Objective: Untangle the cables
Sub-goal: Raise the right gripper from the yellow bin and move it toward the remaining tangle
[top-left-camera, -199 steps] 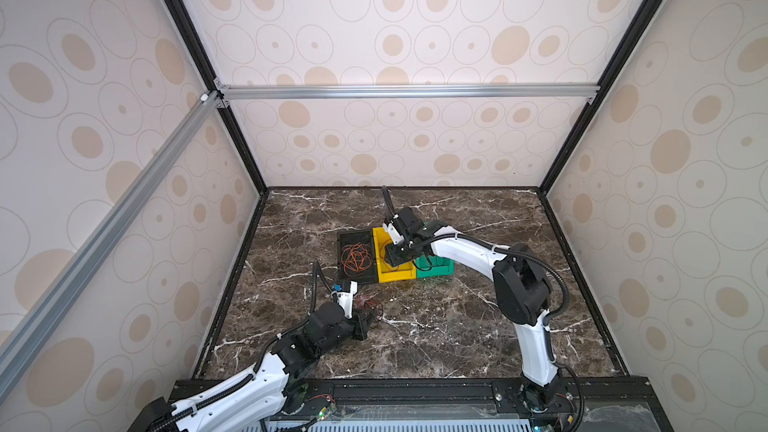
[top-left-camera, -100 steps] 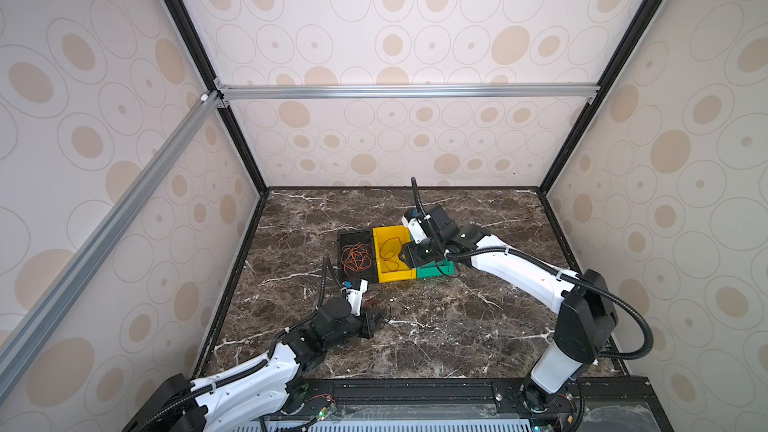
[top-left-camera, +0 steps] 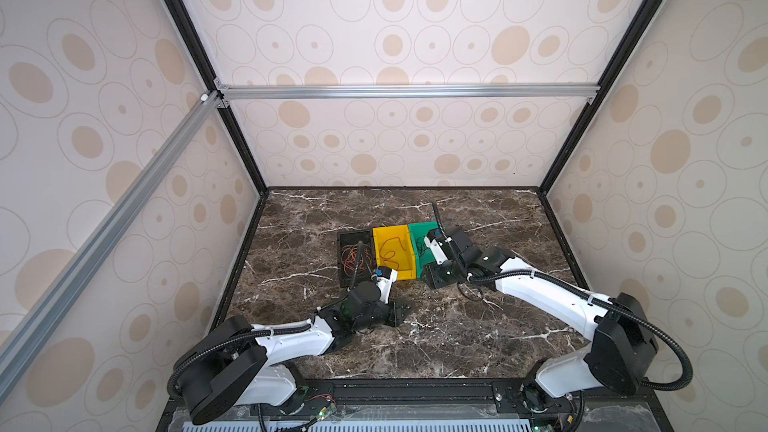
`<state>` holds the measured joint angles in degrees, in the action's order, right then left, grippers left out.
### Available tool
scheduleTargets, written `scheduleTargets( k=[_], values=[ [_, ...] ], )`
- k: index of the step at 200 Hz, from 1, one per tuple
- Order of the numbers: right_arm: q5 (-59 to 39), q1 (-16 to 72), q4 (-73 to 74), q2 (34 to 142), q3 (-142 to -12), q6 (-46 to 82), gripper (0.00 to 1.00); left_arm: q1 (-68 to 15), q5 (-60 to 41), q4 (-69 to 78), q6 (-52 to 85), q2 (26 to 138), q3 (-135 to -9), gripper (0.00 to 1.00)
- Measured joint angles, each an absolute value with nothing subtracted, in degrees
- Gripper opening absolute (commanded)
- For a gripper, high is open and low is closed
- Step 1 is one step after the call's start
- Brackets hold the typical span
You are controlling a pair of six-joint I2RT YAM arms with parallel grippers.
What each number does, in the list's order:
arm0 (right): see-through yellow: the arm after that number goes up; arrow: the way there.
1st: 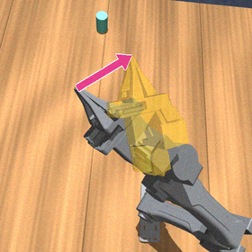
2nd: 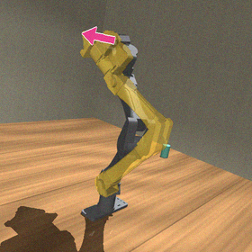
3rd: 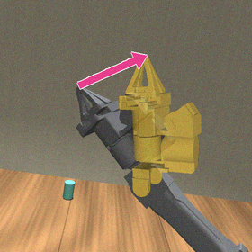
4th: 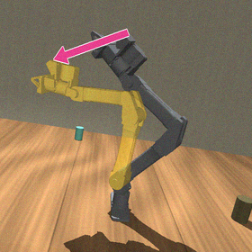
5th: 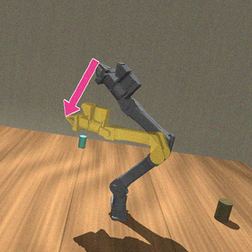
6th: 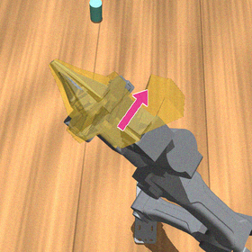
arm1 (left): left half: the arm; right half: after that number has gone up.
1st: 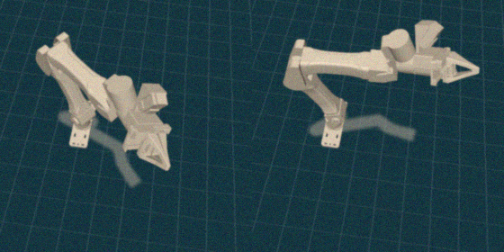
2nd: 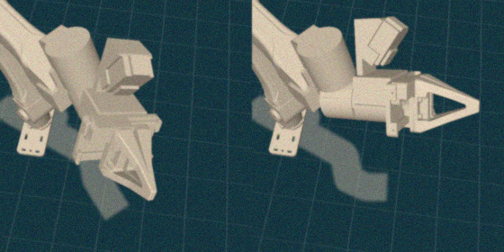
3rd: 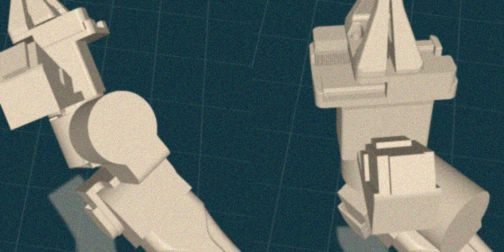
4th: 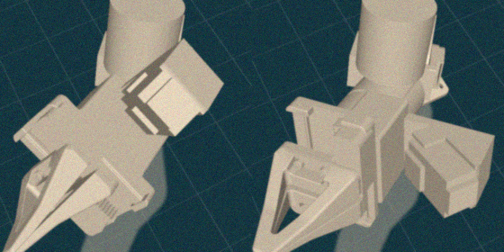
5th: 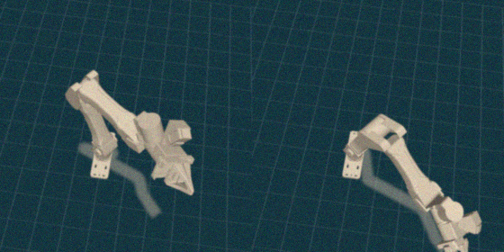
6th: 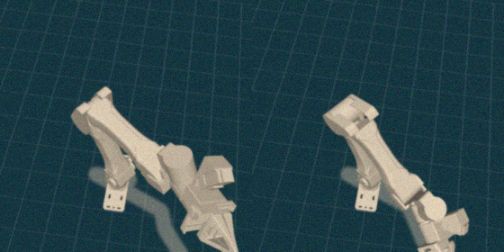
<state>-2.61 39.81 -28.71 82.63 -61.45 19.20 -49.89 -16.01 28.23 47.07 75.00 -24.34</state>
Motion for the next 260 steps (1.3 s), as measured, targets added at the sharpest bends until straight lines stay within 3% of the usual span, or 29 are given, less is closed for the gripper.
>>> scheduleTargets(
  k=[29,69,97,178,219,245,260],
  values=[
    [-2.94,39.66,-28.47,80.58,-59.72,19.99,0.54,-49.93,-13.82,24.03,45.76,70.94,-24.77,0.58],
    [-6.72,40.69,-25.39,80.03,-56.38,22.85,0.56,-48.16,-7.68,13.80,45.39,57.56,-24.21,0.60],
    [-8.19,46.19,-22.09,82.70,-56.18,25.74,0.60,-45.17,-4.64,9.17,46.41,51.37,-20.75,0.60],
    [-7.22,54.78,-17.98,95.96,-58.70,31.77,0.63,-39.42,-2.09,5.04,48.47,50.94,-11.70,0.64],
    [-5.28,55.33,-16.97,100.38,-60.23,32.73,0.42,-38.15,-1.93,9.58,48.80,57.76,-11.00,0.51],
    [-4.03,55.35,-17.08,100.49,-60.23,32.32,0.17,-38.00,-1.54,12.86,48.97,62.17,-11.00,0.31],
    [-2.92,55.35,-17.58,100.22,-60.16,32.03,0.08,-37.91,-1.17,14.79,49.12,63.96,-11.00,0.22]
  ],
)
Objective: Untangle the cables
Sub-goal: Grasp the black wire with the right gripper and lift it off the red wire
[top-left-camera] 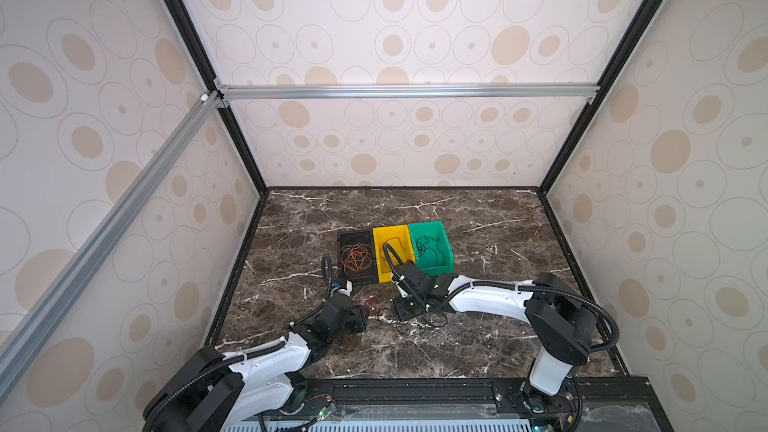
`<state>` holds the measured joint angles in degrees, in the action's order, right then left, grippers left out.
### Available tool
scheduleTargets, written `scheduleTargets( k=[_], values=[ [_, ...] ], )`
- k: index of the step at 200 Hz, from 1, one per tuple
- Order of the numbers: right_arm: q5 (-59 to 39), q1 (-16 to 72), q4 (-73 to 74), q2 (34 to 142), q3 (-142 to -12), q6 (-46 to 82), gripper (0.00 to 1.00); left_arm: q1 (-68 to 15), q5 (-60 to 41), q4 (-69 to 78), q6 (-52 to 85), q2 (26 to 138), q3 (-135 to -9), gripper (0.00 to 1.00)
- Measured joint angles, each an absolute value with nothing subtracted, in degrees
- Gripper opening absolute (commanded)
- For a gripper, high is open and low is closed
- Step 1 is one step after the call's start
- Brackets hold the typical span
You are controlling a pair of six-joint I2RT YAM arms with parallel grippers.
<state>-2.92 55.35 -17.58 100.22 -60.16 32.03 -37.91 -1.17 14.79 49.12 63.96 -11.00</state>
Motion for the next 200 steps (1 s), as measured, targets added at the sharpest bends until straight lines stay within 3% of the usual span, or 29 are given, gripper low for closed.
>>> scheduleTargets(
  k=[18,32,128,200],
  values=[
    [-1.41,55.33,-17.91,98.32,-59.35,30.48,0.02,-37.85,-1.08,16.27,49.32,65.45,-11.00,0.10],
    [-0.03,55.33,-18.28,95.61,-57.98,29.74,0.00,-37.67,-0.95,16.32,49.30,65.80,-10.90,0.07],
    [7.18,51.11,-23.53,78.87,-51.07,25.85,0.00,-35.07,0.14,10.59,49.30,56.97,-9.61,0.05],
    [13.06,42.04,-30.63,64.16,-48.45,25.17,0.00,-33.26,0.78,6.13,49.25,54.37,-9.61,0.05]
  ],
)
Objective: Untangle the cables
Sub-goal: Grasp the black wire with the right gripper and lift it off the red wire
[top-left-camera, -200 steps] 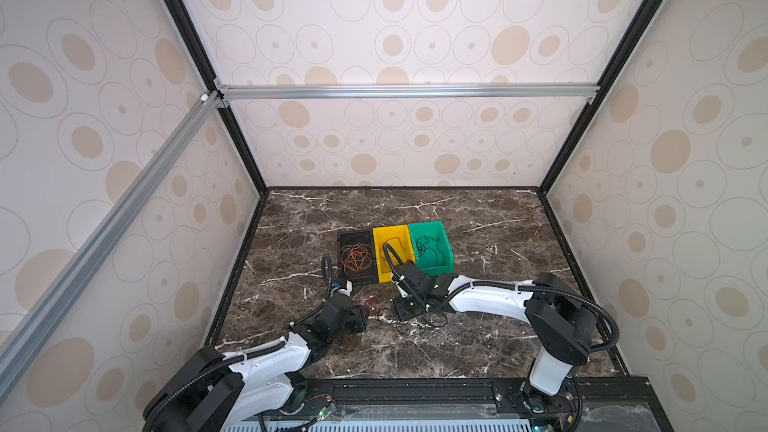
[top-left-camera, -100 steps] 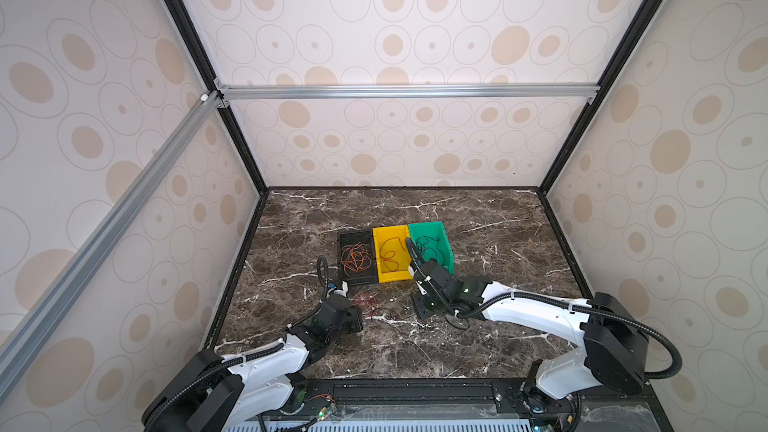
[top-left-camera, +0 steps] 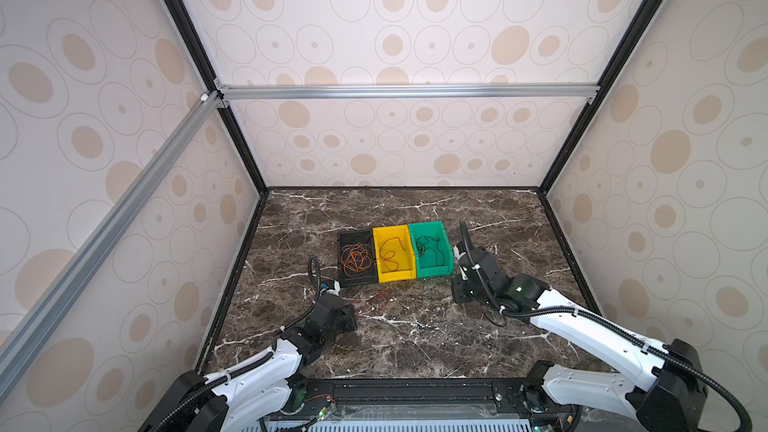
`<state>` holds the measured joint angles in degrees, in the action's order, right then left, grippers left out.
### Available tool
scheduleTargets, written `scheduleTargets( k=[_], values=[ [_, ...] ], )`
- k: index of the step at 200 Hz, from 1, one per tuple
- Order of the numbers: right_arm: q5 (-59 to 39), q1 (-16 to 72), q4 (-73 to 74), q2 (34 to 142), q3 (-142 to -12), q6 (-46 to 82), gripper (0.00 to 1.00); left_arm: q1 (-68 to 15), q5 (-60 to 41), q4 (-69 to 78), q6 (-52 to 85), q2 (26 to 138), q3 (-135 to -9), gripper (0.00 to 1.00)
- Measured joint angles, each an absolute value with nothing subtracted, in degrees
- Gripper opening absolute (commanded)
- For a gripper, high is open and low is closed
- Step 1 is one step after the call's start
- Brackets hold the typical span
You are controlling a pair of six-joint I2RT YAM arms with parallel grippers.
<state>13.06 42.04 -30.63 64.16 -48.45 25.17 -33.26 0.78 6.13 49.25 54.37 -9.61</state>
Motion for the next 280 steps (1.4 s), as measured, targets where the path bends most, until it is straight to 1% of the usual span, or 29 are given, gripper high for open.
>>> scheduleTargets(
  k=[35,45,70,83,96,141,169,197,235,280],
  values=[
    [13.80,41.45,-32.45,63.42,-48.10,24.64,0.00,-32.86,0.82,4.54,48.77,54.17,-9.63,0.03],
    [13.85,41.43,-32.73,63.42,-48.10,24.47,0.00,-32.73,0.78,4.19,48.66,54.13,-9.63,0.06],
    [11.40,41.36,-32.84,63.35,-48.10,23.42,0.00,-32.60,-0.54,3.62,47.90,53.69,-10.09,0.27],
    [8.91,41.36,-32.77,63.20,-48.10,22.83,0.00,-32.51,-1.85,2.63,46.94,53.36,-11.35,0.41],
    [6.42,41.36,-32.71,63.05,-48.23,22.37,0.00,-32.51,-3.29,1.48,45.71,52.45,-13.10,0.50],
    [-1.58,41.34,-31.44,62.92,-49.41,21.34,0.00,-32.53,-9.85,1.37,40.93,45.74,-17.85,0.67],
    [-4.64,41.34,-30.70,62.92,-50.70,21.34,0.00,-33.34,-14.61,3.84,39.70,44.84,-18.70,0.69],
    [-7.40,41.34,-29.36,62.92,-51.22,21.28,0.00,-37.32,-17.17,7.25,39.83,47.59,-19.55,0.70],
    [-10.15,41.34,-26.79,62.92,-51.22,20.91,0.00,-44.86,-19.53,19.51,43.20,57.76,-19.86,0.71],
    [-13.21,41.34,-24.99,62.94,-51.22,20.49,0.00,-47.72,-21.26,34.63,48.62,69.73,-19.88,0.67]
  ],
)
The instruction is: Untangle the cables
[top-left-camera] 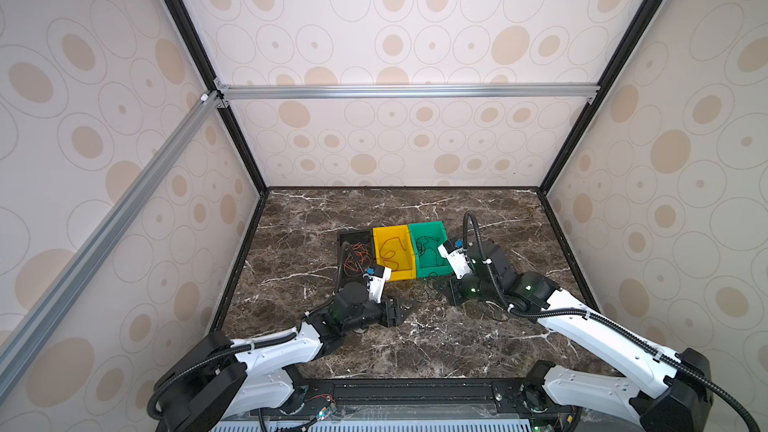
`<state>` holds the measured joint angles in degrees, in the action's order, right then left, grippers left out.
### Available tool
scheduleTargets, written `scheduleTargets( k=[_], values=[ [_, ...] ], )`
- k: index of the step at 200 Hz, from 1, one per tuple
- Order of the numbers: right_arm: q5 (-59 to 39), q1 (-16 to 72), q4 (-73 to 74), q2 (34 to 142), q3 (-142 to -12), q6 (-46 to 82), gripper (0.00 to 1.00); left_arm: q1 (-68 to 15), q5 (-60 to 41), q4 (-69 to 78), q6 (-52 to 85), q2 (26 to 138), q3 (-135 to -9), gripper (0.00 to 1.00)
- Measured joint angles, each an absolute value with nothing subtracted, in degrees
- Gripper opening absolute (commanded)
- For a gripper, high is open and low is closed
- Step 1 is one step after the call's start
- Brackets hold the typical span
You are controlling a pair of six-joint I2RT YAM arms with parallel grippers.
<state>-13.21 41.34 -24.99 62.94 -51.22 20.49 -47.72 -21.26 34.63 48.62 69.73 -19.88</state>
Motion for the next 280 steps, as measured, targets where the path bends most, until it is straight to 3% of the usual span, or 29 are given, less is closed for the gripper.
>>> scheduleTargets(
  k=[41,60,102,127,186,280],
  values=[
    [-14.66,41.34,-23.94,62.94,-51.13,20.49,0.00,-47.94,-21.37,40.91,51.57,73.78,-20.18,0.58],
    [-15.07,41.34,-23.27,62.94,-50.57,20.49,0.00,-47.97,-21.56,43.70,52.95,74.74,-20.18,0.49],
    [-15.92,41.34,-22.15,62.94,-48.38,20.53,0.00,-47.99,-21.76,48.23,55.27,78.41,-20.43,0.14],
    [-16.43,41.34,-21.30,62.94,-47.27,20.97,0.13,-48.01,-21.69,49.45,56.16,80.05,-20.64,0.03],
    [-14.00,41.34,-22.52,63.22,-43.35,24.60,0.34,-48.01,-16.29,42.70,55.59,80.40,-20.91,0.00],
    [-13.26,41.41,-19.42,67.40,-37.54,34.76,0.36,-48.03,-13.37,42.17,55.70,86.52,-17.96,0.00]
  ],
)
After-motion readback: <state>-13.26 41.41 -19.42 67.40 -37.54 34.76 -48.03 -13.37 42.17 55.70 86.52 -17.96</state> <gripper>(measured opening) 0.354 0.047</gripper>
